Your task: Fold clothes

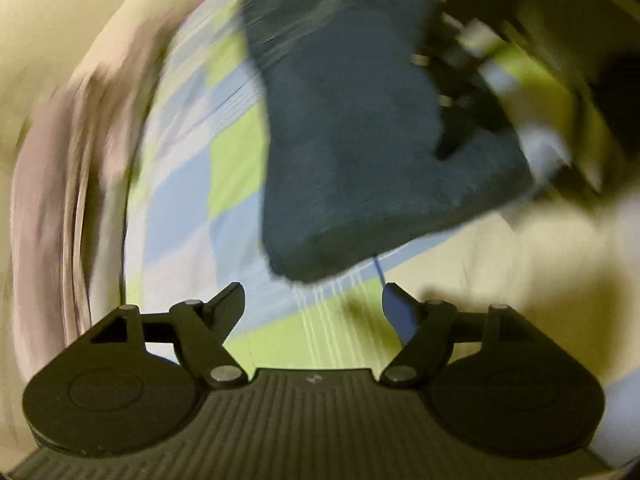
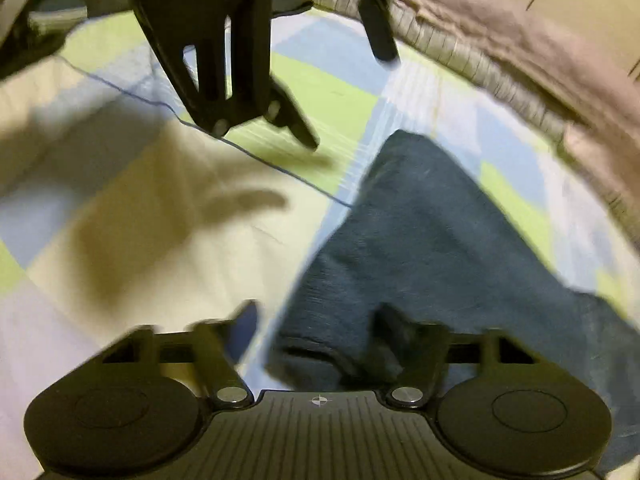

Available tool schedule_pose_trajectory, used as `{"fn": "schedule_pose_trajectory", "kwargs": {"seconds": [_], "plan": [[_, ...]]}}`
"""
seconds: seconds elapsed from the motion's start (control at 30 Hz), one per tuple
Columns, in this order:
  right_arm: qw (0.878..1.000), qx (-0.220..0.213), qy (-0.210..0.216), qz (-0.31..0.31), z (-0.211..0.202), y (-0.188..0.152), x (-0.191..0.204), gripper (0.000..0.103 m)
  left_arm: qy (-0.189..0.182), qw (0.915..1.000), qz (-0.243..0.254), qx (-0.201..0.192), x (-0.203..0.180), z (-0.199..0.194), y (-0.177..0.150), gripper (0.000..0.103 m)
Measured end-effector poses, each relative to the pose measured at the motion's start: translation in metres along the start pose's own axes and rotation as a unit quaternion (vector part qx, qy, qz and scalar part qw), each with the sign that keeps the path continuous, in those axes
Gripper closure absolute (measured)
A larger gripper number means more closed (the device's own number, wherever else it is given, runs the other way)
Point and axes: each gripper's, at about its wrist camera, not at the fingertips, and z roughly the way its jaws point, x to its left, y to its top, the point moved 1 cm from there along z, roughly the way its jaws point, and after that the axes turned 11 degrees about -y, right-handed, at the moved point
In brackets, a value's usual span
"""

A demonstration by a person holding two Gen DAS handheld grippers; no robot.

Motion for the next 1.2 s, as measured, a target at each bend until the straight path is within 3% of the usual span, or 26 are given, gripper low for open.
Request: {"fn": "schedule_pose_trajectory", "kwargs": {"seconds": [0.1,0.23,0.27,0.33,0.43,0.47,0.57,0.67,0.77,0.83,0.9,1.03,1.2], "plan": [[1.0,-0.008,0.005,0.006,-0.007,-0.001,-0.016,0.082,0.022,0.9935,0.11,-0.017,-0.009,0.02,0.003,0.026],[0.999,-0.021,0.023,0.014,-0.027,0.004,-0.038,0.084,0.043,0.9827,0.178,-0.029,-0.001,0.043,0.008,0.027],[0.999,-0.023,0.026,0.016,-0.029,0.005,-0.04,0.084,0.038,0.9815,0.185,-0.031,0.002,0.047,0.01,0.031],[0.999,-0.026,0.032,0.018,-0.032,0.006,-0.044,0.084,0.017,0.981,0.192,-0.022,0.007,0.054,0.014,0.061],[0.999,-0.034,0.02,0.01,-0.033,0.004,-0.038,0.083,-0.009,0.9881,0.152,-0.021,0.017,0.051,0.018,0.078],[0.999,-0.037,0.014,0.005,-0.034,0.003,-0.035,0.079,-0.011,0.99,0.139,-0.021,0.019,0.05,0.019,0.079],[0.999,-0.044,-0.005,-0.01,-0.034,0.001,-0.025,0.03,-0.023,0.9943,0.102,-0.022,0.027,0.047,0.024,0.083],[0.998,-0.051,-0.024,-0.026,-0.034,-0.001,-0.015,0.029,-0.033,0.9964,0.076,-0.021,0.034,0.046,0.028,0.084],[0.997,-0.022,-0.049,-0.052,-0.01,-0.004,-0.006,0.029,-0.035,0.997,0.066,-0.016,0.037,0.04,0.033,0.085],[0.998,-0.011,-0.054,-0.033,-0.002,-0.005,-0.014,0.066,-0.037,0.9977,0.056,-0.009,0.039,0.032,0.032,0.087],[0.999,-0.013,-0.031,-0.011,-0.008,0.0,-0.027,0.083,-0.034,0.9985,0.043,-0.004,0.037,0.018,0.029,0.088],[0.999,-0.031,0.007,0.007,-0.045,0.012,-0.036,0.087,-0.035,0.9993,-0.002,0.013,0.026,-0.03,0.025,0.089],[0.992,-0.064,0.11,0.022,-0.113,0.025,-0.02,0.087,-0.078,0.994,-0.053,0.055,-0.014,-0.106,0.012,0.089]]}}
